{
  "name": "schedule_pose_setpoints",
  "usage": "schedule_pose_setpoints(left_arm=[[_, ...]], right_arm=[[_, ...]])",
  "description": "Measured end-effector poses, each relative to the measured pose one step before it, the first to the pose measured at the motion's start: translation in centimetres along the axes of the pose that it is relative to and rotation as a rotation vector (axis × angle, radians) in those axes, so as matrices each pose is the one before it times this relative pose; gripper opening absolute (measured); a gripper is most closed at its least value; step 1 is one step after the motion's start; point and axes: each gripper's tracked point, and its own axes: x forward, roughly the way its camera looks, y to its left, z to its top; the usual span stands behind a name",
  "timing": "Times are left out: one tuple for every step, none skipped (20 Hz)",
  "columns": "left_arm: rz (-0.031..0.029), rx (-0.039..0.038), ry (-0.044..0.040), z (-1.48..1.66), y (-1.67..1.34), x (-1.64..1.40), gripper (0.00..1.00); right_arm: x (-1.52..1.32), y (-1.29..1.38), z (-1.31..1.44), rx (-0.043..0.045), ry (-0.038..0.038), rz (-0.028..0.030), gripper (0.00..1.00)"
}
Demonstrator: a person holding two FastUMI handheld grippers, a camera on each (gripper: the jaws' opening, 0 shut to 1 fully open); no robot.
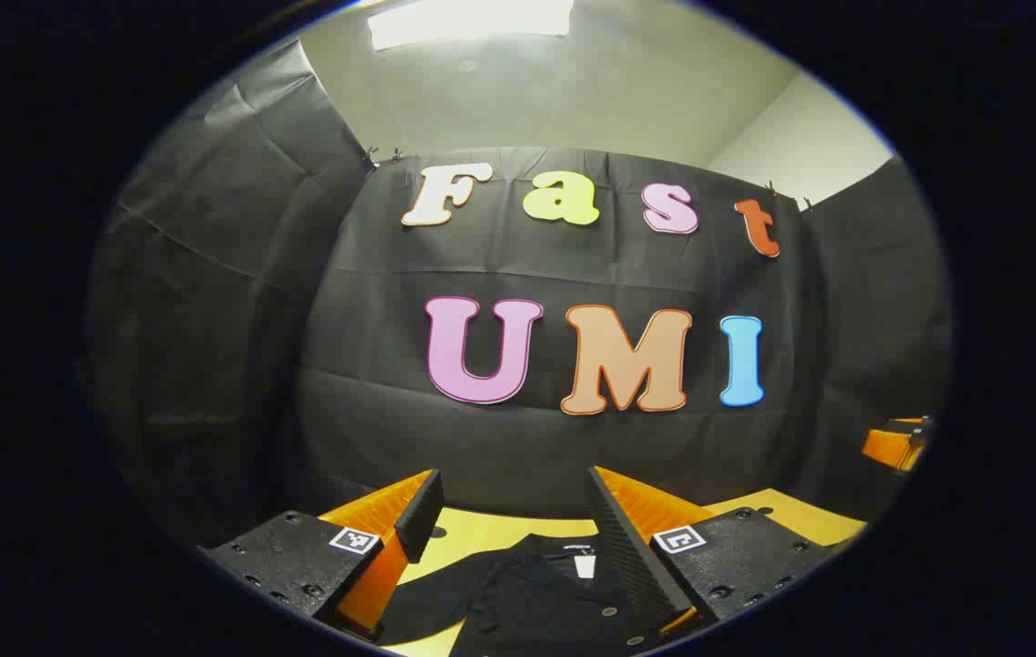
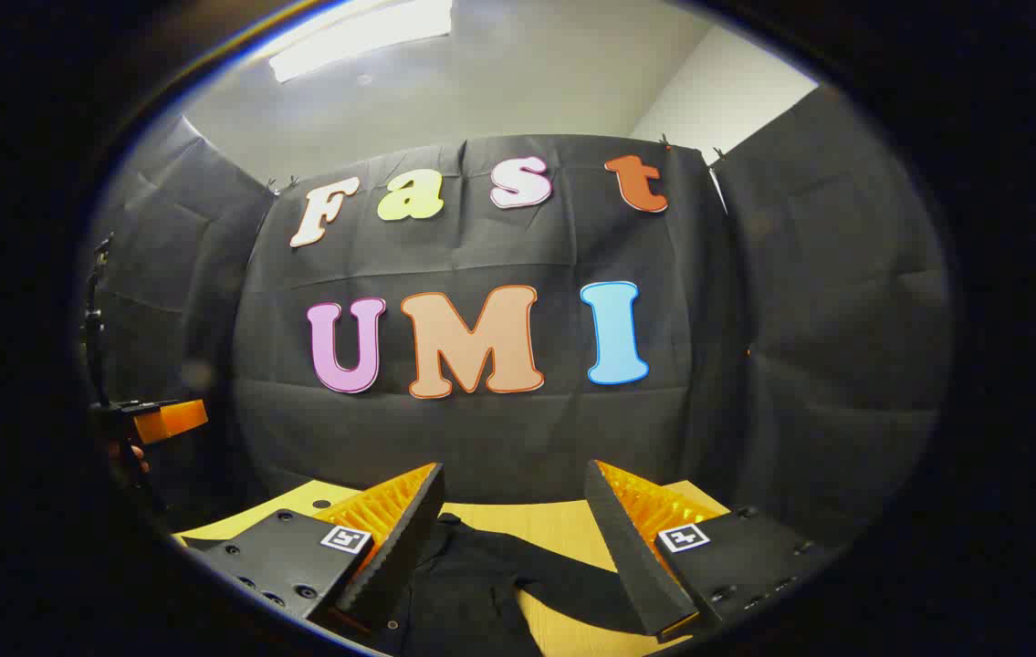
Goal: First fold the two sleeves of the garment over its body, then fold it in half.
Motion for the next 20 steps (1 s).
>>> schedule_pose_setpoints(left_arm=[[0.01474, -0.00024, 0.00556, -0.093, 0.372, -0.132, 0.92], [0.01303, -0.00294, 0.00536, -0.160, 0.268, -0.188, 0.92], [0.01248, -0.00441, 0.00030, 0.060, 0.373, -0.151, 0.93], [0.01030, -0.00446, 0.00024, -0.052, 0.237, -0.165, 0.92], [0.00851, -0.00147, 0.00295, -0.027, 0.165, -0.220, 0.92], [0.00908, 0.00232, -0.00022, -0.017, 0.244, -0.157, 0.92], [0.00709, 0.00646, 0.00067, 0.165, 0.142, -0.033, 0.92], [-0.00082, 0.00769, 0.00238, 0.011, -0.029, -0.032, 0.92], [-0.00693, 0.00927, 0.00455, -0.005, -0.171, -0.004, 0.92], [0.00071, 0.01353, -0.00023, 0.107, 0.131, -0.074, 0.92], [0.00933, 0.01244, -0.01205, 0.417, 0.419, 0.086, 0.92], [0.00882, 0.00538, -0.01385, 0.494, 0.427, -0.025, 0.92], [0.00802, 0.00202, -0.00522, 0.270, 0.285, 0.008, 0.92], [0.00347, 0.00517, 0.00137, -0.210, 0.137, -0.028, 0.92], [0.00160, 0.00831, 0.00367, -0.131, 0.155, -0.085, 0.92], [0.00205, 0.00591, 0.00332, 0.009, 0.203, 0.128, 0.92], [0.00299, 0.00026, 0.00322, -0.053, 0.222, 0.034, 0.92], [0.00144, -0.00426, 0.00178, -0.159, 0.139, -0.149, 0.92], [0.00064, -0.00672, 0.00139, 0.001, 0.052, -0.068, 0.92], [-0.00315, -0.00788, -0.00116, 0.018, -0.102, -0.131, 0.92]], right_arm=[[-0.323, -0.792, -0.423, 0.00421, 0.01125, -0.01304, 0.99], [-0.238, -0.614, -0.162, 0.00602, 0.00874, -0.00946, 0.98], [-0.306, -0.465, 0.019, 0.00931, 0.00288, -0.00777, 1.00], [-0.173, -0.510, 0.150, 0.01024, -0.00498, -0.00667, 0.98], [0.002, -0.564, 0.187, 0.00429, -0.00910, -0.01231, 0.99], [0.128, -0.551, 0.184, -0.00561, -0.00818, -0.01776, 0.99], [0.157, -0.488, -0.077, -0.01007, -0.00136, -0.01590, 0.99], [0.133, -0.132, 0.011, -0.00822, 0.00419, -0.00765, 0.99], [-0.132, 0.032, -0.100, -0.00451, -0.00068, -0.00409, 0.97], [-0.124, -0.002, 0.218, -0.00002, -0.00634, -0.00333, 0.97], [-0.089, 0.054, 0.119, 0.00235, -0.00730, -0.00001, 0.95], [-0.058, 0.181, 0.077, 0.00104, -0.00385, 0.00403, 0.97], [0.064, 0.196, -0.089, -0.00153, 0.00209, 0.00209, 0.97], [0.091, 0.163, -0.098, -0.00299, 0.00419, 0.00169, 0.97], [-0.089, 0.022, -0.049, -0.00177, 0.00092, 0.00114, 0.97], [0.081, 0.082, 0.156, -0.00089, -0.00341, 0.00038, 0.97], [-0.156, -0.059, -0.032, -0.00103, -0.00249, -0.00241, 0.95], [-0.074, -0.086, -0.034, -0.00089, 0.00156, -0.00340, 0.97], [-0.223, 0.047, -0.111, -0.00120, 0.00258, -0.00180, 0.97], [-0.234, -0.060, -0.076, -0.00284, 0.00041, -0.00170, 0.97]])
